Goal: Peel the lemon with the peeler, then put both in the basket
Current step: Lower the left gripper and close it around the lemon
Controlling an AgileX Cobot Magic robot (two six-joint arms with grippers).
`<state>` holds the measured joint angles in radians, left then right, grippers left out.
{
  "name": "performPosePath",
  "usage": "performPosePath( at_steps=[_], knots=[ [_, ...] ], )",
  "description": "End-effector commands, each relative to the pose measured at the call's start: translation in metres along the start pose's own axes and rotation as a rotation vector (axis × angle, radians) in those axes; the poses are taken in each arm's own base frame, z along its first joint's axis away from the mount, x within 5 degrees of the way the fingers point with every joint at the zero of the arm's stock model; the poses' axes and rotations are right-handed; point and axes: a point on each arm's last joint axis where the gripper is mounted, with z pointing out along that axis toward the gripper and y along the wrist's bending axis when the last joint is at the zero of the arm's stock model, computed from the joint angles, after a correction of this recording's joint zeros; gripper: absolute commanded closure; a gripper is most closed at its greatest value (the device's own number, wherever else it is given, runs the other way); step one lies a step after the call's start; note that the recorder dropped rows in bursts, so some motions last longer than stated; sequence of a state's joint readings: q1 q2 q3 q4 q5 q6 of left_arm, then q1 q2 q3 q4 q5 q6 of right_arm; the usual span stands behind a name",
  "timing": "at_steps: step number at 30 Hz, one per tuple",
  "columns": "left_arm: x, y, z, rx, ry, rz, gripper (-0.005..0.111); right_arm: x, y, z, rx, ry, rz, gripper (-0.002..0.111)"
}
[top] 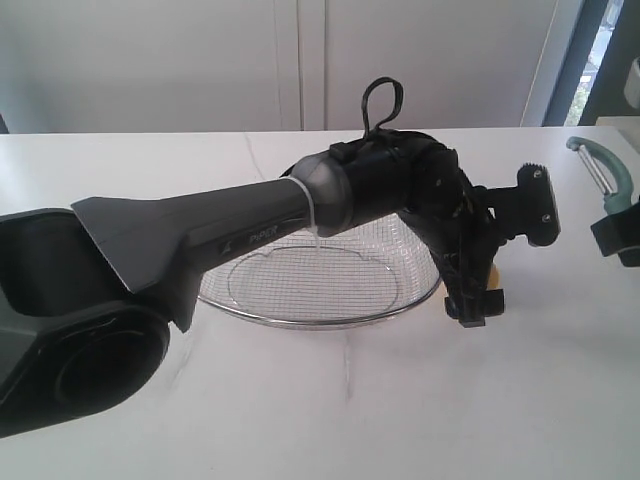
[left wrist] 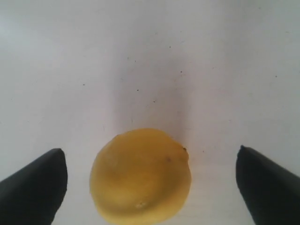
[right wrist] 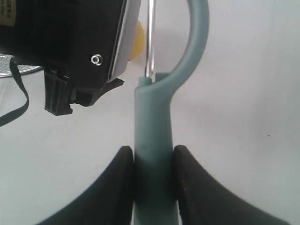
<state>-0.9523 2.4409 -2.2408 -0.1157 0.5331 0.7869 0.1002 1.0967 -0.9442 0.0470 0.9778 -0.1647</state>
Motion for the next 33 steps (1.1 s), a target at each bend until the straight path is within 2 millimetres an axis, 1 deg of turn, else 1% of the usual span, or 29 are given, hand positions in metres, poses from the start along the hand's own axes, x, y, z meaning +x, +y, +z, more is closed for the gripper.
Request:
performPosePath(
  at_steps=[1,12,17,22,33],
  knots=[
    [0.0,0.001,0.002,-0.014,-0.011,0.003,0.009,0.001,-0.001,-0.001,0.004,-0.016,0.012,0.108],
    [0.011,-0.004,0.021,-0.008,0.019,0.001,0.01,0.001,-0.001,-0.001,0.004,-0.016,0.012,0.108],
    [0.013,-0.002,0.022,-0.018,0.014,-0.002,0.014,0.001,-0.001,-0.001,0.004,-0.016,0.012,0.108],
    [0.016,0.002,0.022,-0.036,0.009,-0.009,0.014,0.001,-0.001,-0.001,0.004,-0.016,0.012,0.108],
    [0.02,-0.001,0.029,-0.028,0.017,-0.01,0.014,0.001,-0.001,-0.001,0.004,-0.016,0.012,0.108]
  ],
)
